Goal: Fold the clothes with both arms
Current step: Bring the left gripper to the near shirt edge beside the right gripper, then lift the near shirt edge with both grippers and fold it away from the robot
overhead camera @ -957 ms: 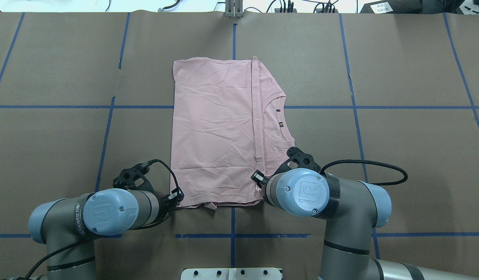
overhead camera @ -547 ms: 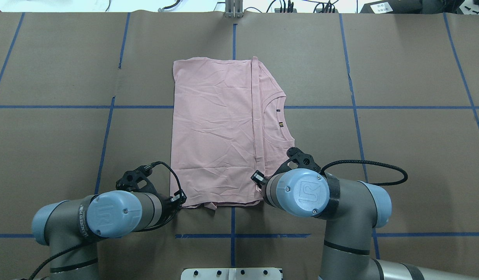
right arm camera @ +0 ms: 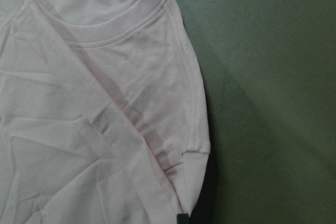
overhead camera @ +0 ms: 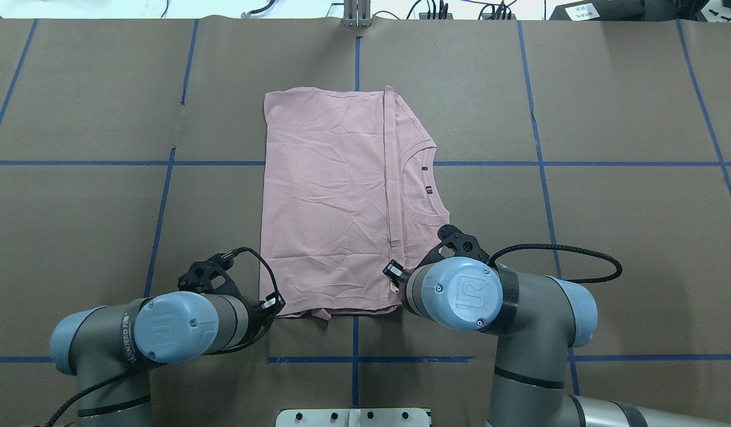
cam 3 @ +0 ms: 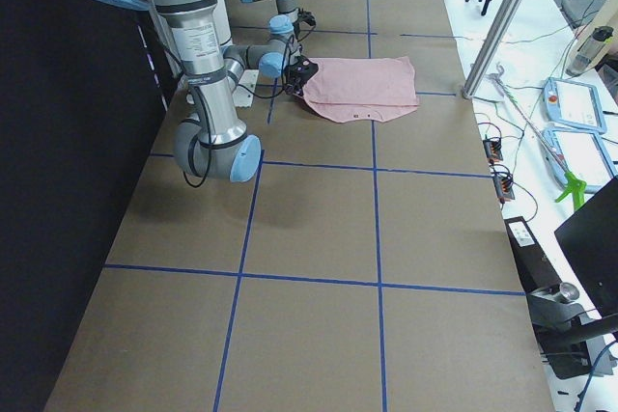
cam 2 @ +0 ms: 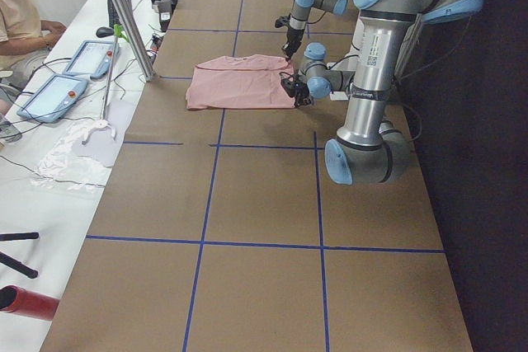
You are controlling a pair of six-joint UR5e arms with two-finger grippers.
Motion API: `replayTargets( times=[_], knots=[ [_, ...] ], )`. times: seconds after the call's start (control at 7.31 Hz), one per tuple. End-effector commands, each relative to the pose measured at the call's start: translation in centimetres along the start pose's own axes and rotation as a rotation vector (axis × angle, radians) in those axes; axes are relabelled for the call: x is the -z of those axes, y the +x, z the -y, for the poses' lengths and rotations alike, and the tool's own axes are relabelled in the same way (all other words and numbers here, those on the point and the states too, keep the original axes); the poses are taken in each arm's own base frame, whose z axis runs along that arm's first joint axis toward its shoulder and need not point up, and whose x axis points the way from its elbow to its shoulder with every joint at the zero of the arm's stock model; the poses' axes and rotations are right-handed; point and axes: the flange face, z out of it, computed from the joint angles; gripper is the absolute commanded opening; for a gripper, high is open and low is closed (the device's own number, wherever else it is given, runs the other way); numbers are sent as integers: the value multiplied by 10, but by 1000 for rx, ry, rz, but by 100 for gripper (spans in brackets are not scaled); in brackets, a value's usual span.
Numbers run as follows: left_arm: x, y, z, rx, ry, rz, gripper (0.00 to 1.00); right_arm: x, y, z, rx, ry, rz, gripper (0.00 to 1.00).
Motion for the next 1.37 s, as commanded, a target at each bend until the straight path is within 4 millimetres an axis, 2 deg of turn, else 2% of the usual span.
replayTargets(
  times=[0.0,0.27,0.41,0.55,0.82,0.96,1.09,1.23],
  knots=[
    [16,10,-4,0,8,16,0,0,0,1,-1,1,0,0],
    [63,23,-10,-3,-3,3,0,9,0,3,-3,-4,15,0],
    [74,24,-11,-3,-6,-4,0,16,5,7,-6,-5,20,0],
    [87,26,-12,0,-12,-15,0,30,10,9,-6,-4,19,0],
    [127,32,-16,2,-24,-42,0,88,15,1,-3,-11,4,0],
    [129,42,3,12,11,-62,0,96,7,10,-9,2,15,0],
    [145,85,53,12,87,-121,0,102,-23,42,18,48,59,0],
    [133,109,94,-36,164,-104,0,112,-60,74,3,41,76,0]
  ],
)
